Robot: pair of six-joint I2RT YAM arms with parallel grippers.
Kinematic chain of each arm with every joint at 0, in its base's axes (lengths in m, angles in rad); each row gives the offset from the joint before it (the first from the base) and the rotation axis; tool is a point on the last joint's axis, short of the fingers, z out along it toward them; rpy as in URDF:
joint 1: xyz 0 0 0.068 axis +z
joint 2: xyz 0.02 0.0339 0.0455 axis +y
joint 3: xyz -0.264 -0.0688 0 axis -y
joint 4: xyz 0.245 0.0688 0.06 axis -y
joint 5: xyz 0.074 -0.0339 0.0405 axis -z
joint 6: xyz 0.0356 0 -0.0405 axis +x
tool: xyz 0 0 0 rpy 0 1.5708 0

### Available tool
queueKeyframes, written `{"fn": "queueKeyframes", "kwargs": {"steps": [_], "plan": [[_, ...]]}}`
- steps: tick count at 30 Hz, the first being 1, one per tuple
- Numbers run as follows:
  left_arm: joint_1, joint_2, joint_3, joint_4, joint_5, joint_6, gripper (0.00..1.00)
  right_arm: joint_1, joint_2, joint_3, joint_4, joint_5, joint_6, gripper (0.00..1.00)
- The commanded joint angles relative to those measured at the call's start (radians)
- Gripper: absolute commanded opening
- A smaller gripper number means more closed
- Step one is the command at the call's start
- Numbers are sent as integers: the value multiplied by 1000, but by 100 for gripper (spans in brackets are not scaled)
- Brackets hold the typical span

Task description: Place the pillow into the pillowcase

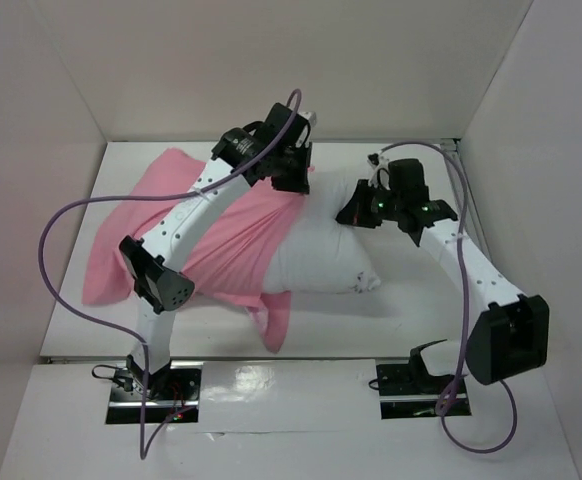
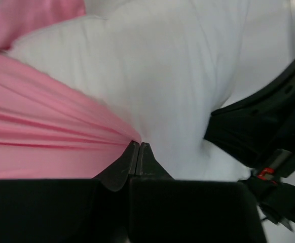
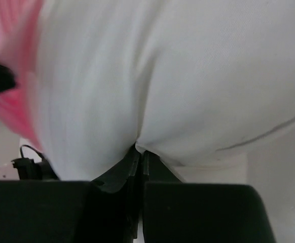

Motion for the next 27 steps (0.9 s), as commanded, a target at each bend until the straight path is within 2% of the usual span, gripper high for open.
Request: {"fn": "queueKeyframes", "kwargs": {"steps": [1,5,6,9,12,16,17,18,20,21,22,24,25,26,27], "plan": [[-76,-92,36,382,377,-79,0,45,-134,118,181,-108,84,0],[-76,-91,-41,405,377,-99,0,166,-149,-70,250,10,138,0],[-76,-82,-73,378,355,-115,0,191,-149,-159,268,31,150,0],[-76,-71,-174,369,299,-135,0,280,-120,-244,268,122,162,0],[-76,-112,-239,349,209,-146,0,343,-129,-258,256,159,171,0],[-53,-122,-202,309,173,-119,0,396,-157,-260,256,159,171,0],[-41,-111,-191,297,164,-109,0,397,-157,-247,256,159,156,2],[-41,-111,-182,274,164,-100,0,407,-157,-230,201,148,141,12],[-41,-120,-173,248,120,-82,13,419,-157,-168,126,168,80,49],[-41,-134,-173,225,110,-82,33,432,-184,-148,44,229,64,76],[-41,-145,-173,212,82,-73,45,432,-209,-131,11,266,52,82],[-41,-166,-184,189,48,-63,60,432,-307,-97,-38,379,29,87],[-41,-191,-196,166,8,-63,73,432,-338,-86,-72,427,29,88],[-41,-203,-196,156,-15,-63,75,432,-391,-72,-89,567,62,88],[-41,-214,-207,140,-41,-63,79,432,-415,-72,-107,569,99,85]]}}
